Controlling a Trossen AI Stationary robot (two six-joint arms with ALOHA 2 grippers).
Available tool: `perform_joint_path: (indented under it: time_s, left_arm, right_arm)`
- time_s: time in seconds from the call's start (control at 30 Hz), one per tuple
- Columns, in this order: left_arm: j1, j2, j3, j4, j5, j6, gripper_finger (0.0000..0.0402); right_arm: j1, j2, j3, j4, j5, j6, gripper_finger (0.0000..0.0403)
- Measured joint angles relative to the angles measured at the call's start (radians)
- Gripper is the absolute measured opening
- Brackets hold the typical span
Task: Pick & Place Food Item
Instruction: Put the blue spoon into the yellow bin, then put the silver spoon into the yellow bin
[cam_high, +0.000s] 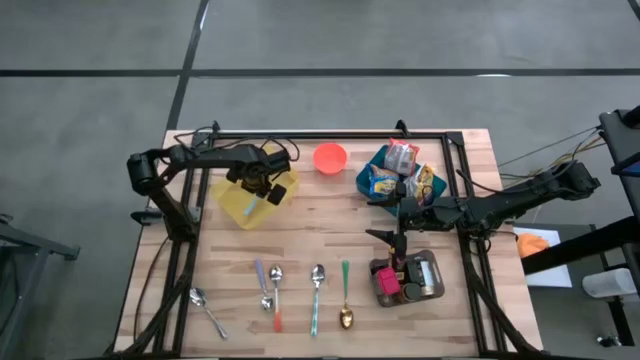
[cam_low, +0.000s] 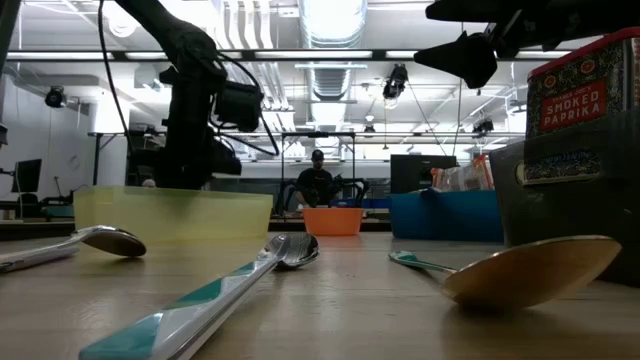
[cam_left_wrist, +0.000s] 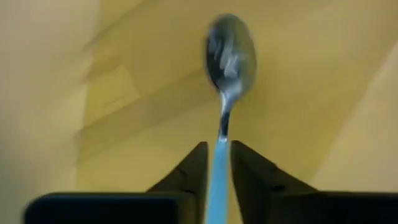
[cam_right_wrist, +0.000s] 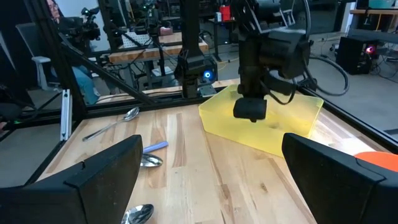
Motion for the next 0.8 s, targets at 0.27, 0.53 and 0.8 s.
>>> perform_joint_path:
  time_s: [0.27,0.53,0.8]
  left_arm:
    - [0.0,-0.06,0.0,0.037,0.009,0.0,0.0214]
    - [0.0,-0.066,0.0,0.037,-0.001,-0.001,0.0291]
    - [0.0,-0.122,0.016,-0.041,-0.059,0.015,0.0296]
  right_arm:
    - [0.0,0.0,0.0,-0.007,0.0,0.0,0.0381]
    - [0.0,0.0,0.0,-0.008,0.0,0.0,0.0381]
    - [0.0,0.0,0.0,-0.008,0.0,0.0,0.0381]
